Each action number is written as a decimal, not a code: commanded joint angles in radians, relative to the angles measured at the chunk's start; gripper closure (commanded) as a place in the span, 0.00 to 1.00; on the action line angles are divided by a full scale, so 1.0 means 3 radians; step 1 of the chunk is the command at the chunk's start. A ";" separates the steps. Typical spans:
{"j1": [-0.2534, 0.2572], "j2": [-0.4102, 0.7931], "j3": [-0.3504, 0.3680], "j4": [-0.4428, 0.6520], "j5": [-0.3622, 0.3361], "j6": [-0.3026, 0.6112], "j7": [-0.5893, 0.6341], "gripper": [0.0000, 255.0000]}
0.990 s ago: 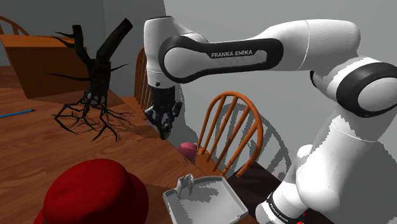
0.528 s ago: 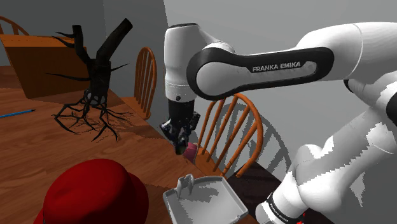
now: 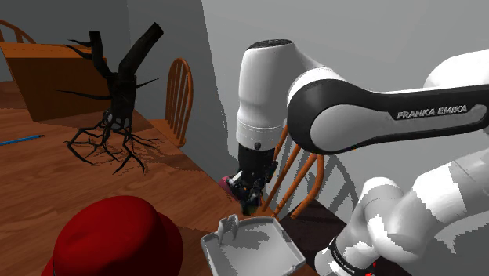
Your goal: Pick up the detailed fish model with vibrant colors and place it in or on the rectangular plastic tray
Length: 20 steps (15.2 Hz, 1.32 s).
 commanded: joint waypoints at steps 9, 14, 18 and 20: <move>0.0180 -0.0380 0.0129 -0.0536 0.0225 0.0178 0.0126 1.00; 0.0186 -0.0320 0.0177 -0.0717 0.0252 0.0418 0.0122 1.00; 0.0189 -0.0263 0.0214 -0.0835 0.0270 0.0593 0.0121 1.00; 0.0189 -0.0263 0.0214 -0.0835 0.0270 0.0593 0.0121 1.00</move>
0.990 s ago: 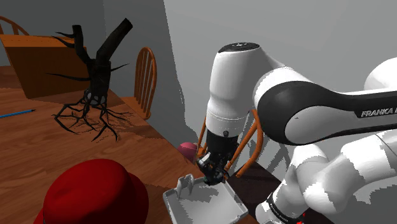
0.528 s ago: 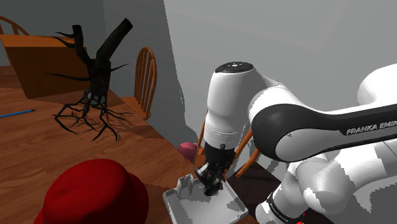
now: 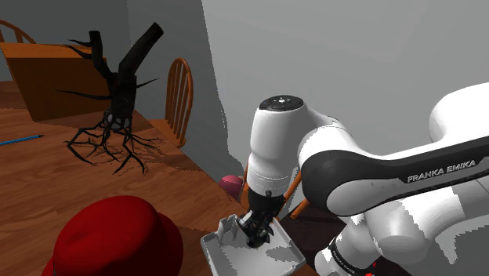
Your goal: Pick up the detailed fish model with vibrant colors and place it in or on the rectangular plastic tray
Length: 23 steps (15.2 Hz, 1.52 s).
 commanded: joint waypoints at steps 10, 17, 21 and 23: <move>0.0000 0.0003 0.0003 -0.0009 0.0001 0.0013 0.0000 0.00; -0.0031 -0.0047 -0.0079 0.0378 -0.0067 -0.0423 0.0011 0.00; -0.0031 -0.0046 -0.0079 0.0378 -0.0067 -0.0422 0.0011 0.00; -0.0031 -0.0046 -0.0079 0.0378 -0.0067 -0.0422 0.0011 0.00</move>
